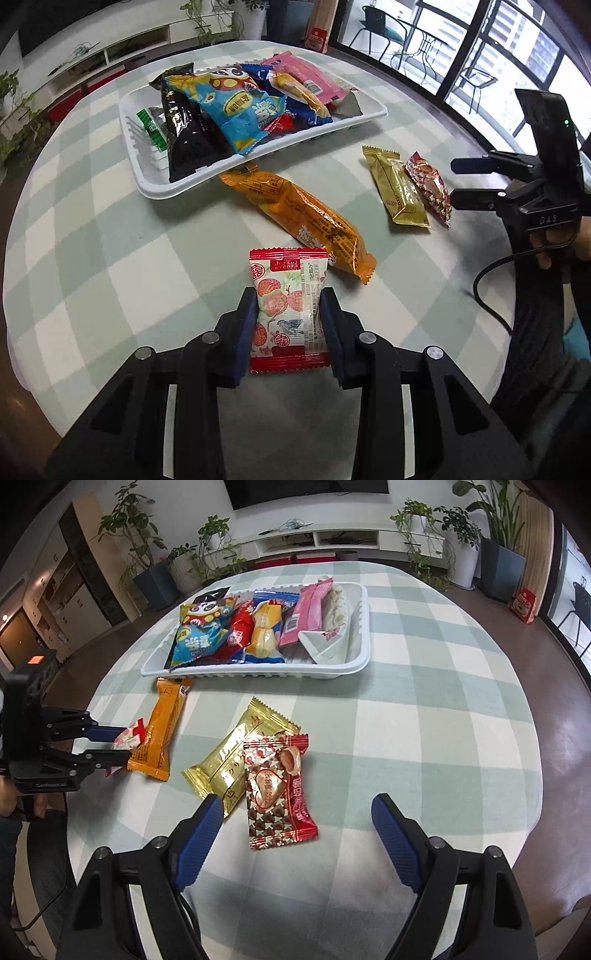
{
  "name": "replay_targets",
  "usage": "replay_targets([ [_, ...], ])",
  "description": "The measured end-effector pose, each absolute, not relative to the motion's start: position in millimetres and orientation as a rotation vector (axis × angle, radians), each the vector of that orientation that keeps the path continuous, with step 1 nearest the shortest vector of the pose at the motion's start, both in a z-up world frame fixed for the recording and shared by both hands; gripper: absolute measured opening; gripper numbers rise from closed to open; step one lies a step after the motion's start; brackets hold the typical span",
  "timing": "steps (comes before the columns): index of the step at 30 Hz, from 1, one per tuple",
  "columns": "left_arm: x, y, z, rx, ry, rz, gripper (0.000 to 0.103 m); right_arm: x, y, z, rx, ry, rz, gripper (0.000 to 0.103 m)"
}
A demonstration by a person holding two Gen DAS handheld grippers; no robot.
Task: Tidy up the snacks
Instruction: 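Lift biscuit packet with left gripper while right grasps red heart-pattern packet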
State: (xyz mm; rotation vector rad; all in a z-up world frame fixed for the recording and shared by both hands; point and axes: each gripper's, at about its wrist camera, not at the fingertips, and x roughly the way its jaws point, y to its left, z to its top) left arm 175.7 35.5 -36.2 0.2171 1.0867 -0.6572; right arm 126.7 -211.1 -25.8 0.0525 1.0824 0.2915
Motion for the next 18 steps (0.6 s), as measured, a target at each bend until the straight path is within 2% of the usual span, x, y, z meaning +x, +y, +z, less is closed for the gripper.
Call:
replay_targets([
  [14,126,54,-9,0.006,0.974,-0.648,0.032,144,-196,-45,-0.019,1.125,0.341,0.062],
  [18,123,48,-13,-0.027,0.971,-0.656,0.032,141,-195,-45,-0.042,1.128,0.346,0.050],
])
